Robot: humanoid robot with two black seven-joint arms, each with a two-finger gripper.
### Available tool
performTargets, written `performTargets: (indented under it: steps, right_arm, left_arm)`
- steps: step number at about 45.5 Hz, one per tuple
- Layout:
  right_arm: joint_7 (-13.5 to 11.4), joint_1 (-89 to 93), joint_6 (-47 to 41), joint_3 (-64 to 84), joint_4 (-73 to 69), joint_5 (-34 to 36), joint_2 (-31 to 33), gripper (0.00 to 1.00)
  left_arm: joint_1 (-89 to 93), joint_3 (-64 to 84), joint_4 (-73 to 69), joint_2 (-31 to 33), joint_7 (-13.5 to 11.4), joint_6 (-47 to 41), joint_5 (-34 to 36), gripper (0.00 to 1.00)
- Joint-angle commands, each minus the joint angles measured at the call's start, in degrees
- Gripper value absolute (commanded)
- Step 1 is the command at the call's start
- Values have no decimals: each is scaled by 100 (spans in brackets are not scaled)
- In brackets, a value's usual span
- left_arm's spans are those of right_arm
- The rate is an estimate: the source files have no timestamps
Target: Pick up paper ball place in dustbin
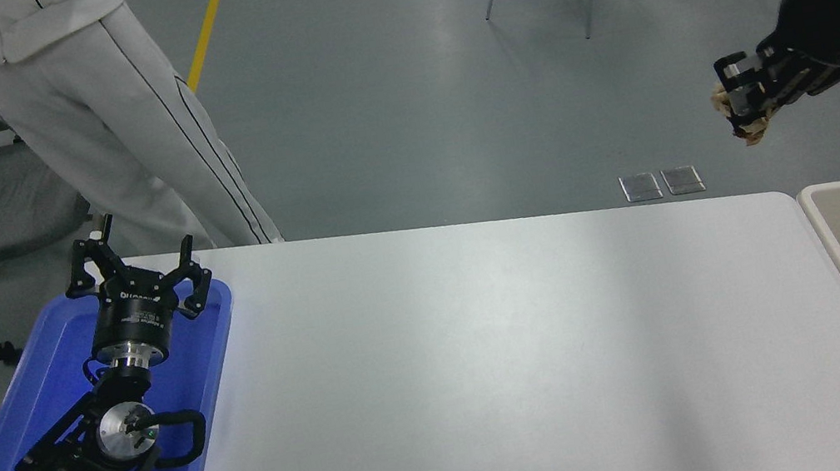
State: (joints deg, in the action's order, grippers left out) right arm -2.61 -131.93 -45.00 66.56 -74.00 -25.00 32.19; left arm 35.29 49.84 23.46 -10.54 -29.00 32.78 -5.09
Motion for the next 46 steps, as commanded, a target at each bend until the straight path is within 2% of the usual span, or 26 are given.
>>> performTargets:
  steps: [1,15,25,31,46]
  right_arm:
    - [6,-201,0,1025,8,-5,542,0]
    - [-12,-535,0,2238,69,-110,1334,0]
    - [-20,-518,0,2528,499,-338,2238,0]
    - [-20,-360,0,2660,851,-374,2415,0]
    - [-12,1599,0,1326,1449,-356,2863,0]
  left_arm:
    - [-4,0,1,0,0,0,0,100]
    - [-4,9,-8,0,0,-9,-9,100]
    - [-13,0,-8,0,0,-9,-9,100]
    - [-13,9,-8,0,0,-9,0,100]
    - [-4,9,-8,0,0,-9,0,100]
